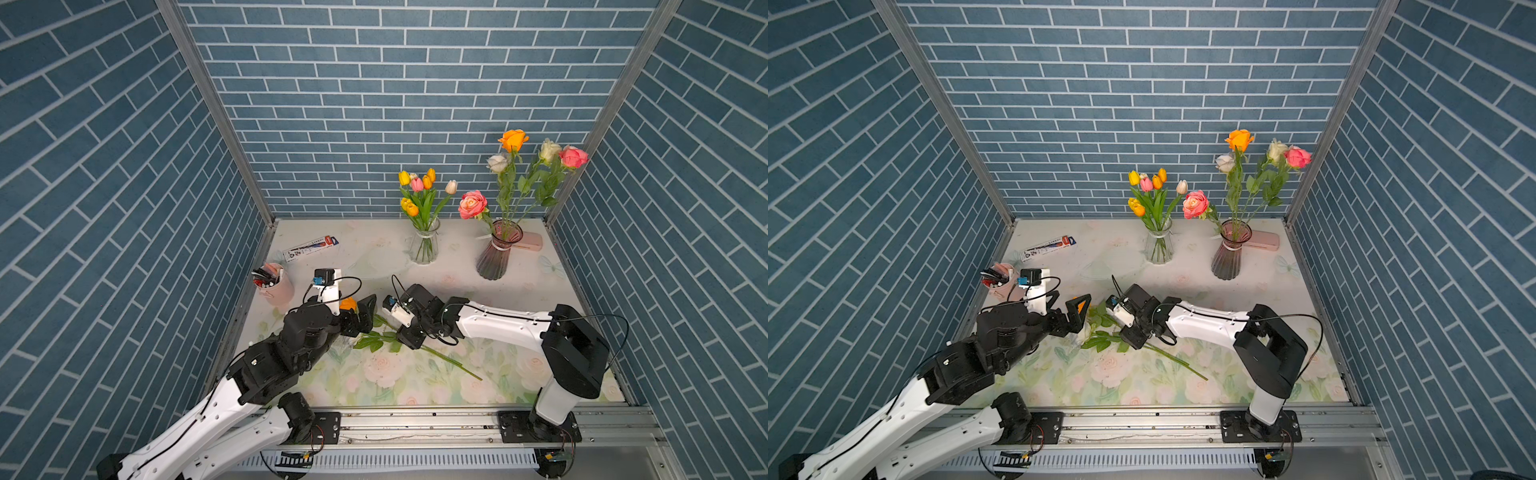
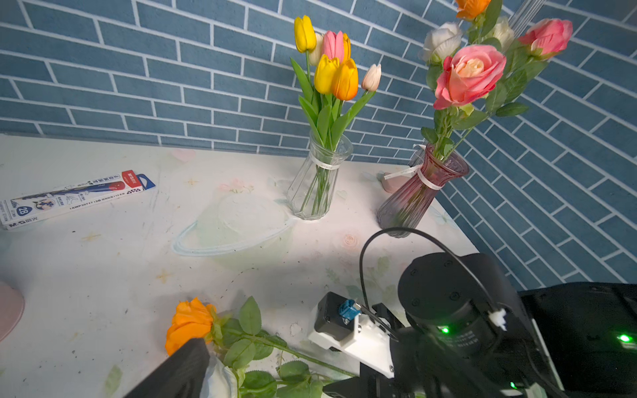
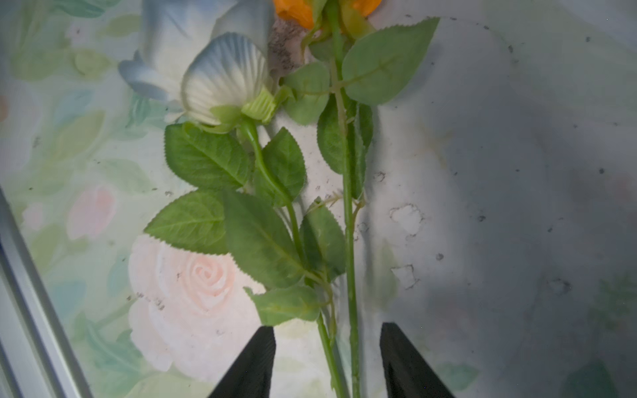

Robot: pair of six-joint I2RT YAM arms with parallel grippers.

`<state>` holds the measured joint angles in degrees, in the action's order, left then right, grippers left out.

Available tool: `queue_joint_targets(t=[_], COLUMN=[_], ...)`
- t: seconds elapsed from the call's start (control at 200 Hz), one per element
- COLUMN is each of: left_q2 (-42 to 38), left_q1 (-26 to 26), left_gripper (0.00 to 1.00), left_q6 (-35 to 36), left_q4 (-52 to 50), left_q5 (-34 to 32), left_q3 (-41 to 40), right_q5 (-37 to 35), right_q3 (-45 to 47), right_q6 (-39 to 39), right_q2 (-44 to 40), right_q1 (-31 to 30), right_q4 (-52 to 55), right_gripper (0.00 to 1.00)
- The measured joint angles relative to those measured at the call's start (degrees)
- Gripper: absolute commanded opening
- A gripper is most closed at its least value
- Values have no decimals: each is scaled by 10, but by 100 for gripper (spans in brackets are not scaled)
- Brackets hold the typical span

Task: Arrange the flowers in different vases according to their variety
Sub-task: Pick up the flower at the center of the board.

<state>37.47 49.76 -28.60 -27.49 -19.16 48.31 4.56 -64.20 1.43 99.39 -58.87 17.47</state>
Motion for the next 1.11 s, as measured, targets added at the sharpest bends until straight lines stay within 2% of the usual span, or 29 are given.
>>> queue_joint_targets(t=[0.17, 0.465, 0.705, 0.855, 0.965, 1.03, 1.105], left_q2=[-1, 3, 3, 2, 2, 2, 2], left_q1=[0, 0, 0, 0, 0, 0, 0], left_gripper=[100, 100, 100, 100, 100, 100, 100], left_q6=[4, 12, 14, 14, 14, 14, 14], left_q4=[0, 2, 3, 3, 3, 3, 3], left_q5=[-4, -5, -7, -8, -8, -8, -8], left_q3=[-11, -14, -14, -14, -14, -14, -14], right_q5=[-31, -33, -33, -33, -33, -33, -33], right_q3=[-14, -21, -41, -46, -46, -46, -47], right_q6=[3, 3, 3, 3, 3, 3, 12], right_q2=[25, 65, 85, 99, 105, 106, 106], right_q1=[-1, -5, -5, -5, -6, -7, -7], right_q4=[-20, -30, -33, -32, -30, -30, -30], right_gripper=[49, 44, 32, 29, 16, 0, 0])
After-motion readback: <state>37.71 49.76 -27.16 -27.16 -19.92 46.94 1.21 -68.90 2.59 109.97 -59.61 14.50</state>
